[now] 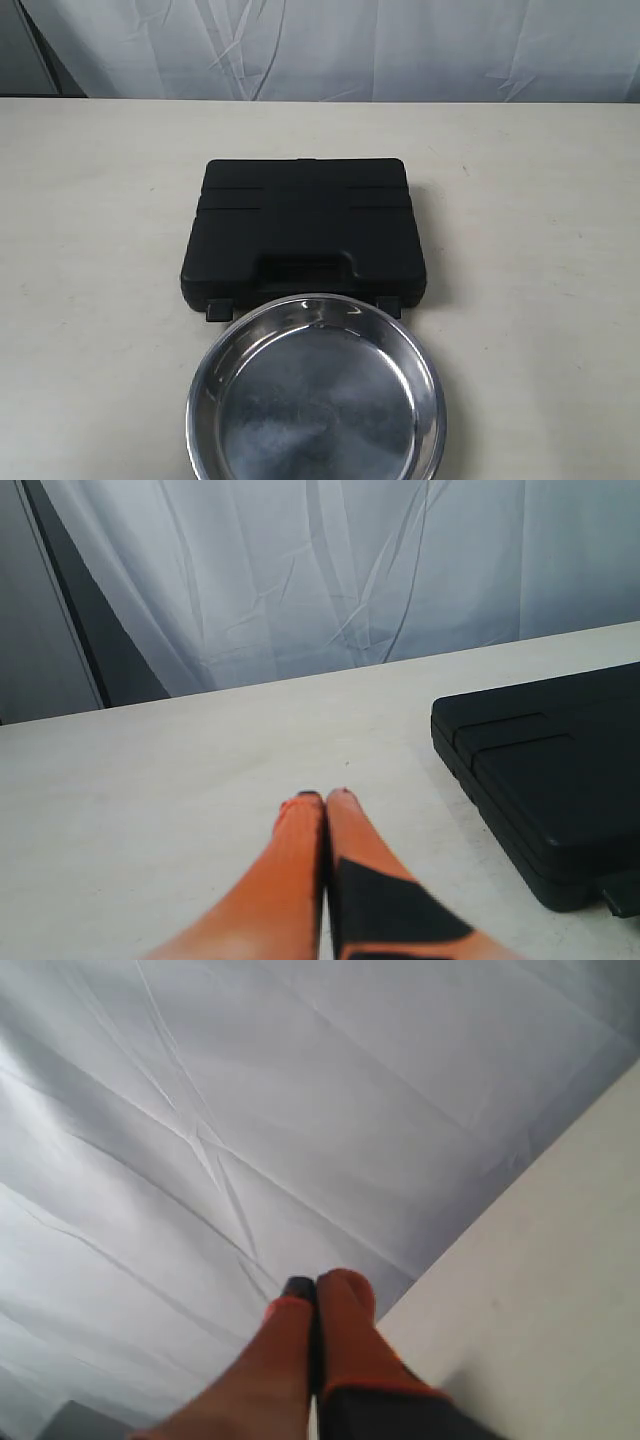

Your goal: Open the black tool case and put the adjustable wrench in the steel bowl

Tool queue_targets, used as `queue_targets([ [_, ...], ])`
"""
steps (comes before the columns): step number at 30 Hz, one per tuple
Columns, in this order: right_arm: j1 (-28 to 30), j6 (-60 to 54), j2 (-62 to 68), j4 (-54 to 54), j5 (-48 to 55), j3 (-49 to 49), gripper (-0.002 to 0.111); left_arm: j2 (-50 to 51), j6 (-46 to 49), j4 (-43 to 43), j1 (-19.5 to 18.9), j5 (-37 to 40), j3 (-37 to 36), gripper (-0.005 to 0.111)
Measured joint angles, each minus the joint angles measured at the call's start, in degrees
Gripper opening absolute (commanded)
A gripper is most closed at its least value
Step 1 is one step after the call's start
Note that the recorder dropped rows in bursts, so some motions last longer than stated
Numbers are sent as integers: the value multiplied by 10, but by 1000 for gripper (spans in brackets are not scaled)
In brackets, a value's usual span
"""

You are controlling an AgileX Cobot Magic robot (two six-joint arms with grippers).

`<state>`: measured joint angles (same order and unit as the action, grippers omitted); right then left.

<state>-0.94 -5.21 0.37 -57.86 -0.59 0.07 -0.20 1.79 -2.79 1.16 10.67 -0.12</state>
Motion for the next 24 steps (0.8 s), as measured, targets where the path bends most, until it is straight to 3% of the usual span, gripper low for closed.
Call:
queue_targets([
  [5, 0, -20, -1, -78, 62, 20, -1, 0, 0, 0, 0, 0, 0, 0],
  [13, 0, -281, 58, -46, 84, 182, -1, 0, 0, 0, 0, 0, 0, 0],
  [18, 0, -437, 277, -44, 264, 319, -1, 0, 0, 0, 0, 0, 0, 0],
  [24, -27, -480, 628, 16, 492, 524, -1, 0, 0, 0, 0, 0, 0, 0],
])
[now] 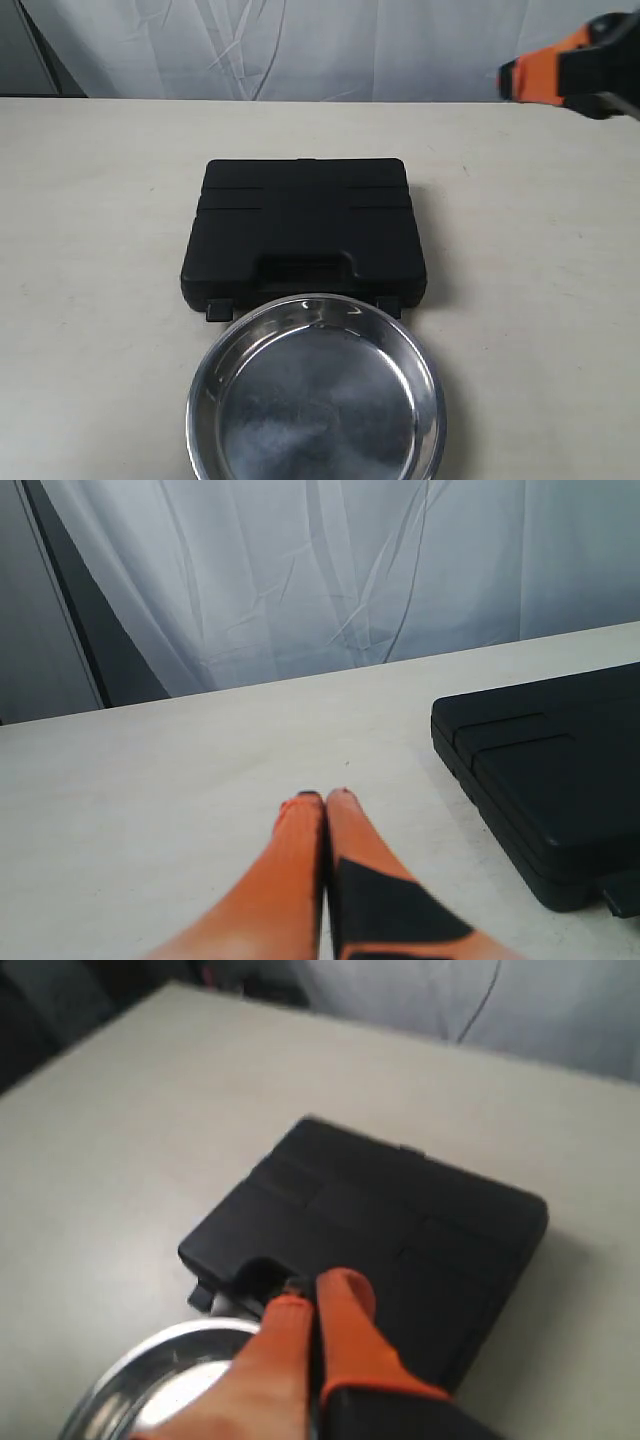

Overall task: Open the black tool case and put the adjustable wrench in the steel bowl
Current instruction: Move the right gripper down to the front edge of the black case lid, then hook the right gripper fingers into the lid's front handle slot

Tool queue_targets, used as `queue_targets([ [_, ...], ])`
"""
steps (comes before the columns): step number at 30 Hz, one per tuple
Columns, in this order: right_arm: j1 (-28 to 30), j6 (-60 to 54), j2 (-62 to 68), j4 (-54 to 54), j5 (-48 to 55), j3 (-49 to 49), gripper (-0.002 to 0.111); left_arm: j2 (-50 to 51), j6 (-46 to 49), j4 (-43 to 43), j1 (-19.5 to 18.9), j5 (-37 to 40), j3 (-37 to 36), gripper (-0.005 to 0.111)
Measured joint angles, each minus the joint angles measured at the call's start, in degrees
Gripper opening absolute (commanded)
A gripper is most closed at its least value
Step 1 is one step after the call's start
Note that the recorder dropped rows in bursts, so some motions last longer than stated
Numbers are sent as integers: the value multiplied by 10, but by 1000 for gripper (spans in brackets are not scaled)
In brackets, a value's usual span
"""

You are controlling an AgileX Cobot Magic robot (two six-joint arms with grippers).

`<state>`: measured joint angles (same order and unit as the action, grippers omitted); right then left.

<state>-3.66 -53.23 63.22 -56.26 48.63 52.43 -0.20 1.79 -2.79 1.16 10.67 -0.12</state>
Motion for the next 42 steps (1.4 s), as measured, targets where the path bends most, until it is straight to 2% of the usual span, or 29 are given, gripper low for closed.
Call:
queue_targets([
  [3, -60, 64, 135, 111, 15, 98, -1, 0, 0, 0, 0, 0, 0, 0],
  [8, -198, 216, 315, 361, 26, 226, -1, 0, 0, 0, 0, 0, 0, 0],
  [12, -280, 254, 424, 409, 57, 309, -1, 0, 0, 0, 0, 0, 0, 0],
  [18, -364, 261, 530, 433, 99, 388, -1, 0, 0, 0, 0, 0, 0, 0],
  [23, -390, 261, 566, 463, 102, 401, -1, 0, 0, 0, 0, 0, 0, 0],
  [30, -390, 263, 574, 463, 103, 401, 0, 0, 0, 0, 0, 0, 0, 0],
  [33, -390, 263, 574, 455, 104, 402, 13, 0, 0, 0, 0, 0, 0, 0],
  [36, -390, 263, 574, 444, 104, 402, 35, 0, 0, 0, 0, 0, 0, 0],
  [38, -390, 263, 574, 443, 104, 402, 45, 0, 0, 0, 0, 0, 0, 0],
  [42, -390, 263, 574, 442, 104, 402, 44, 0, 0, 0, 0, 0, 0, 0],
])
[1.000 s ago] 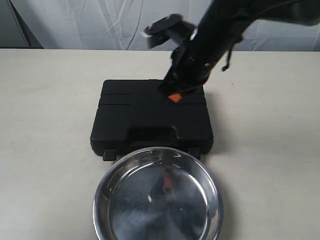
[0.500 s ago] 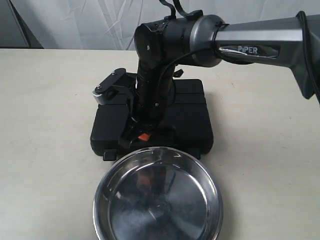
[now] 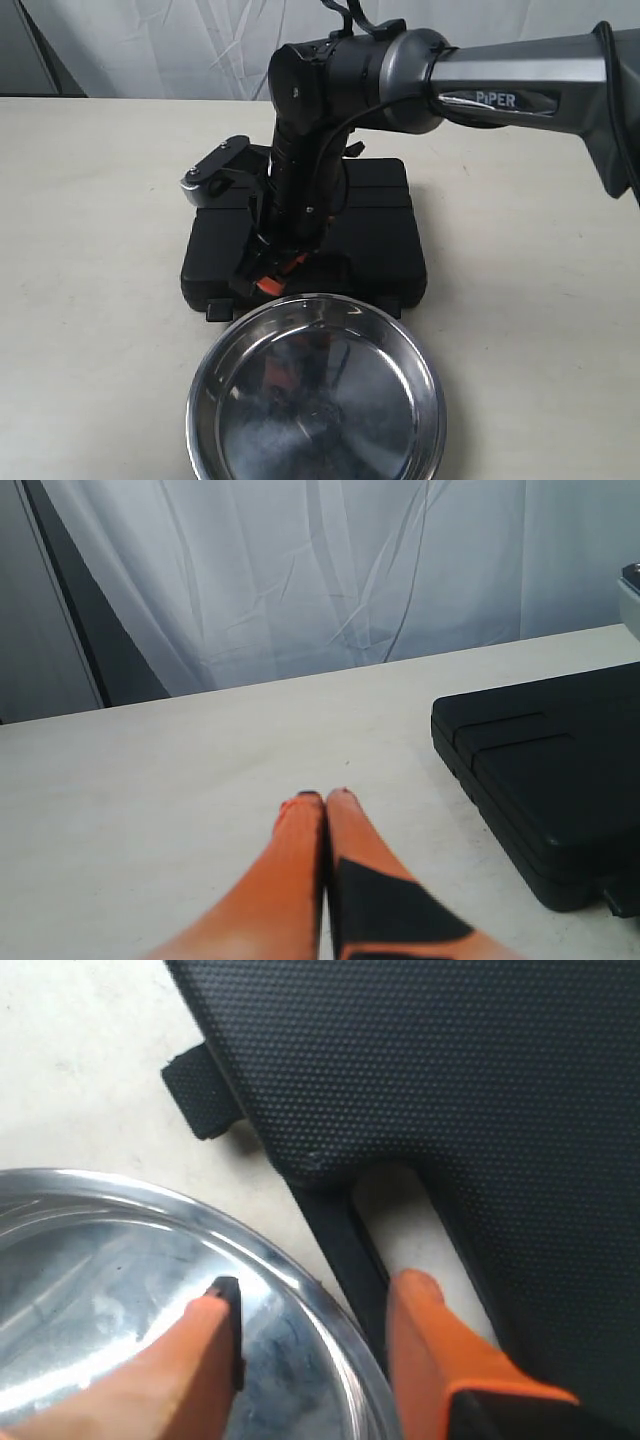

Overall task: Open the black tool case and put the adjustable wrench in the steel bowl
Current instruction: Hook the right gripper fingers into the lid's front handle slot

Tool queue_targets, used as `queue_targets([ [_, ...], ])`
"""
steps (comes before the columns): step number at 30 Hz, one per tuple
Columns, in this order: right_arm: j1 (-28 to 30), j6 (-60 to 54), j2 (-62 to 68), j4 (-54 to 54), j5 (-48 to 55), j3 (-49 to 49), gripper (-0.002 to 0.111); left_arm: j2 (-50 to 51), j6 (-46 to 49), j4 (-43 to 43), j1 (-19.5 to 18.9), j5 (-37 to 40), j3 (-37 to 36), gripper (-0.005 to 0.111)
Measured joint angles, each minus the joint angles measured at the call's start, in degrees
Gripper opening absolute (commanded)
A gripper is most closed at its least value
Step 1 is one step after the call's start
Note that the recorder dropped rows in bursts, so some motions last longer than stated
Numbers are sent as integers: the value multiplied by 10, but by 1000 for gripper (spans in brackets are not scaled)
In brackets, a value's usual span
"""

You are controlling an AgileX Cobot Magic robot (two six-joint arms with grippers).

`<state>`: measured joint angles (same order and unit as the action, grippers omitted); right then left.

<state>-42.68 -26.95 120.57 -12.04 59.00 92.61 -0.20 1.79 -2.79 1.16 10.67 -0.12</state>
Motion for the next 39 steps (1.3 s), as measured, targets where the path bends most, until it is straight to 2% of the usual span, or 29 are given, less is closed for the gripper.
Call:
queue_targets([
  [15, 0, 0, 34, 2, 7, 4, 39, 0, 0, 0, 0, 0, 0, 0],
  [20, 0, 0, 36, 12, 4, 6, 10, 0, 0, 0, 0, 0, 0, 0],
  [22, 0, 0, 37, 16, 0, 6, 5, 0, 0, 0, 0, 0, 0, 0],
  [24, 0, 0, 37, 21, -2, 6, 8, 0, 0, 0, 0, 0, 0, 0],
  [26, 0, 0, 37, 22, -3, 6, 19, 0, 0, 0, 0, 0, 0, 0],
  [27, 0, 0, 37, 22, -3, 6, 30, 0, 0, 0, 0, 0, 0, 0],
  [29, 0, 1, 37, 16, -1, 6, 37, 0, 0, 0, 0, 0, 0, 0],
  [36, -1, 15, 37, 11, -1, 6, 37, 0, 0, 0, 0, 0, 0, 0],
  [39, -1, 23, 40, 18, -40, 6, 37, 0, 0, 0, 0, 0, 0, 0],
])
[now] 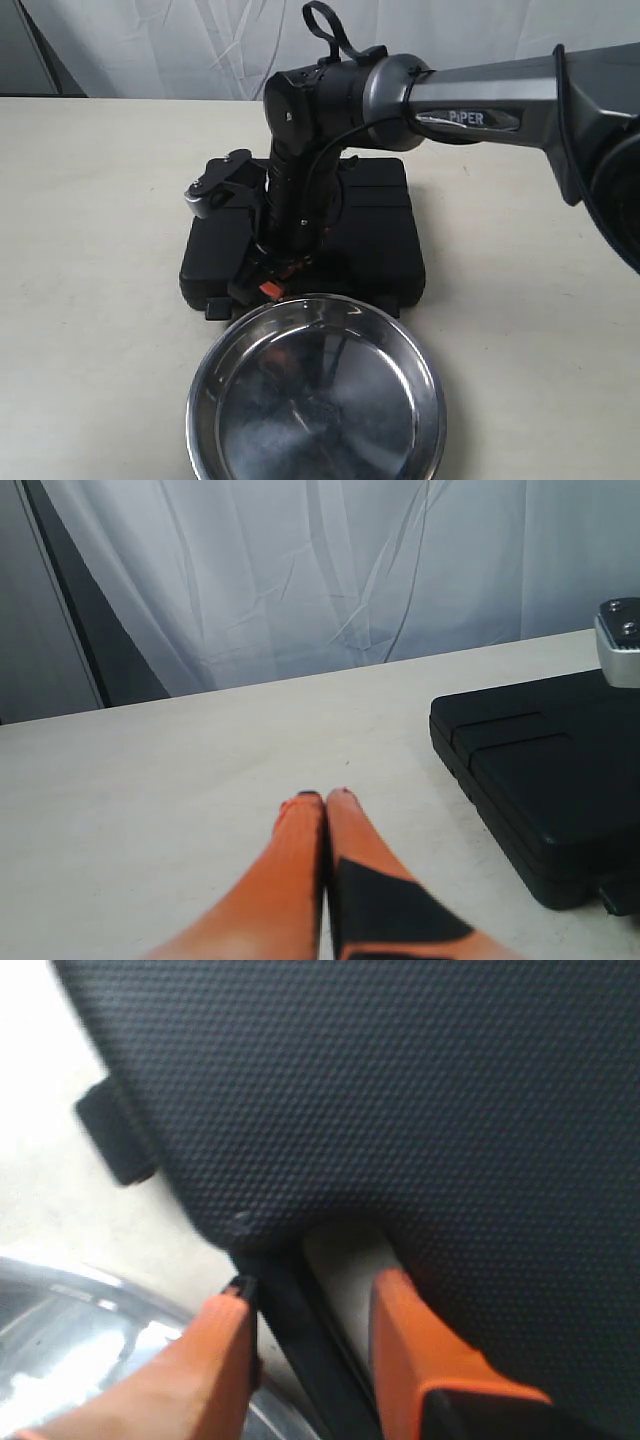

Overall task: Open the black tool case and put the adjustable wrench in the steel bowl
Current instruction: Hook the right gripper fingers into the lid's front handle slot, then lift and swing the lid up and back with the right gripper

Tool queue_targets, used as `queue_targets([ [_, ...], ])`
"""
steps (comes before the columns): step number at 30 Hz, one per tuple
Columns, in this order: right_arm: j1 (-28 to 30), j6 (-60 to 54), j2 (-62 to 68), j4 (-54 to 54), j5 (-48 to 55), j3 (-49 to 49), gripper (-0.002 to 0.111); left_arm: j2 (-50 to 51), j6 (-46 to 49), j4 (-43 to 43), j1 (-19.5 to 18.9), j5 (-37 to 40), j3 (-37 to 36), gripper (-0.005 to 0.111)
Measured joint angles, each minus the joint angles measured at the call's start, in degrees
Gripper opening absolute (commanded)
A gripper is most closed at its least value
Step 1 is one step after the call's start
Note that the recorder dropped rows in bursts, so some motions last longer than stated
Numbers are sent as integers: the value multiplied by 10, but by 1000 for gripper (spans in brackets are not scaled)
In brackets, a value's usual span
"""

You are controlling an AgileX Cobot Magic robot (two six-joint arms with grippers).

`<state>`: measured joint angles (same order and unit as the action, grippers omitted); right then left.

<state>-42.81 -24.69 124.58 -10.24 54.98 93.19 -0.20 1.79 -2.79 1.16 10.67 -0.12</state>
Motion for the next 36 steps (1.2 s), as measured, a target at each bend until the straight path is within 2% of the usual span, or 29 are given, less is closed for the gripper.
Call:
queue_targets([
  [8, -4, 0, 4, 24, -13, 0, 37, 0, 0, 0, 0, 0, 0, 0],
  [17, -4, -98, 4, 48, 7, 0, 37, 0, 0, 0, 0, 0, 0, 0],
  [23, -4, -104, 10, 83, 29, 0, 37, 0, 0, 0, 0, 0, 0, 0],
  [24, -4, -104, 10, 84, 29, 0, 35, 0, 0, 0, 0, 0, 0, 0],
  [26, -4, -103, 10, 88, 29, 0, 21, 0, 0, 0, 0, 0, 0, 0],
  [27, -4, -103, 10, 90, 29, 0, 7, 0, 0, 0, 0, 0, 0, 0],
  [28, -4, -107, 10, 96, 26, 0, 0, 0, 0, 0, 0, 0, 0, 0],
  [36, -4, -109, 10, 102, 25, 0, -1, 0, 0, 0, 0, 0, 0, 0],
])
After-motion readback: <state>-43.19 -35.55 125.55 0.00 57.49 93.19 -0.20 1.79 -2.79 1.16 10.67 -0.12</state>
